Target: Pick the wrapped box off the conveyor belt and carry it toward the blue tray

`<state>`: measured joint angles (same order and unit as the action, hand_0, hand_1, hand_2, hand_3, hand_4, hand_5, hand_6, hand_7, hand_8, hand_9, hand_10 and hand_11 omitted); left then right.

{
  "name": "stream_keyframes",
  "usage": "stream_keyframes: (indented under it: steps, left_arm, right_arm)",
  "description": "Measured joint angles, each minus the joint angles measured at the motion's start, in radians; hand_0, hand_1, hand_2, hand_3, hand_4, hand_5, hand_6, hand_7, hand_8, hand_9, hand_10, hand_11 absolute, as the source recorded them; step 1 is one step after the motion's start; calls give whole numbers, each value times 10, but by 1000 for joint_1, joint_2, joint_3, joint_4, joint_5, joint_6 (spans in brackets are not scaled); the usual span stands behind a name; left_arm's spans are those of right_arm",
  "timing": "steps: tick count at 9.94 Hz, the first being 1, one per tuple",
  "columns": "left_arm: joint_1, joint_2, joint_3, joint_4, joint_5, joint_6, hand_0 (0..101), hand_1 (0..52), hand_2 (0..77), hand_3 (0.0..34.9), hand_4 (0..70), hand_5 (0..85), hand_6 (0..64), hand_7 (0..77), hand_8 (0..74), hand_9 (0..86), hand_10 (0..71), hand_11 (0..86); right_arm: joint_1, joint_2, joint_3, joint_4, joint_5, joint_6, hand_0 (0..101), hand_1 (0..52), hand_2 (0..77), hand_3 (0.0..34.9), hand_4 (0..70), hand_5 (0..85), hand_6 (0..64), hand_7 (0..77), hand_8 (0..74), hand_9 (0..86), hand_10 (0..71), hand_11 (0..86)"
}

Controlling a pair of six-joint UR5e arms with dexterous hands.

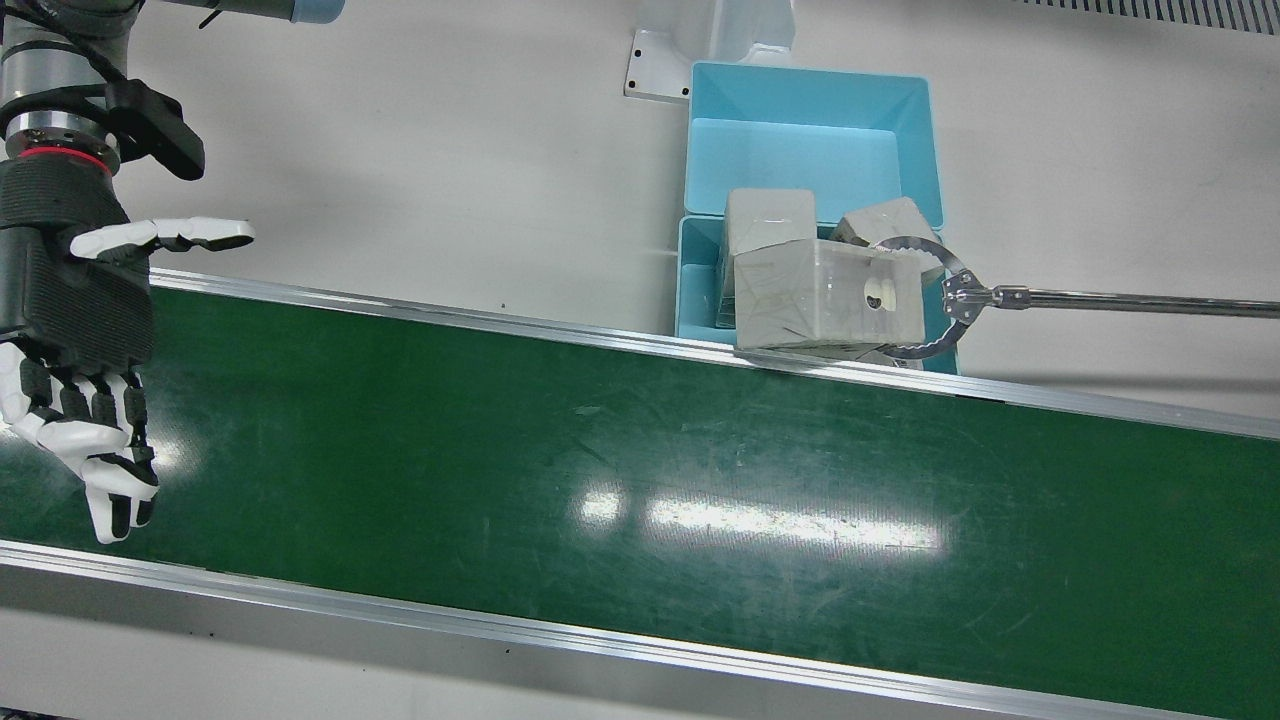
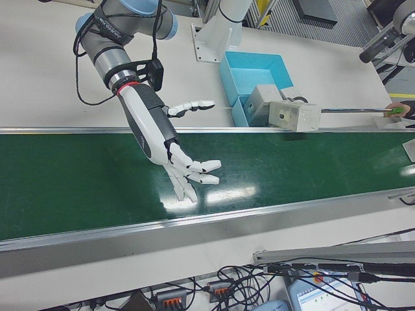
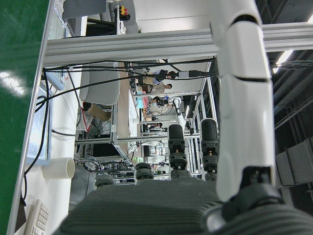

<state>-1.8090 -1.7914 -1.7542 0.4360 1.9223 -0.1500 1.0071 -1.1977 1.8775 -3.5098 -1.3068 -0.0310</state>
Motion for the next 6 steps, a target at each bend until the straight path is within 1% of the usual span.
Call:
stream_keyframes:
  steps: [1,2,3,5,6]
  left_arm:
    - [0,0,0,0,0,0,0,0,5,0,0,11,0,0,0,0,0,0]
    - [0,0,0,0,0,0,0,0,5,0,0,11,0,0,0,0,0,0]
    - [0,0,0,0,0,0,0,0,5,0,0,11,0,0,0,0,5,0]
    - [0,0,0,0,0,0,0,0,5,0,0,11,0,5,0,0,0,0]
    - [0,0,0,0,0,0,0,0,5,0,0,11,0,5,0,0,5,0]
  right_arm:
    - [0,0,0,0,0,0,497,158,120,186,76,327,16,213,5,65,0,16]
    - [0,-1,0,0,1,0,490,136,114,172,76,311,16,213,5,65,0,16]
    - [0,-1,0,0,1,0,489,125,82,172,71,311,16,213,5,65,0,16]
    - [-1,-1,0,0,0,0,480,131,76,171,65,322,16,213,5,65,0,16]
    - [-2,-1,0,0,0,0,479,120,82,173,60,322,16,213,5,65,0,16]
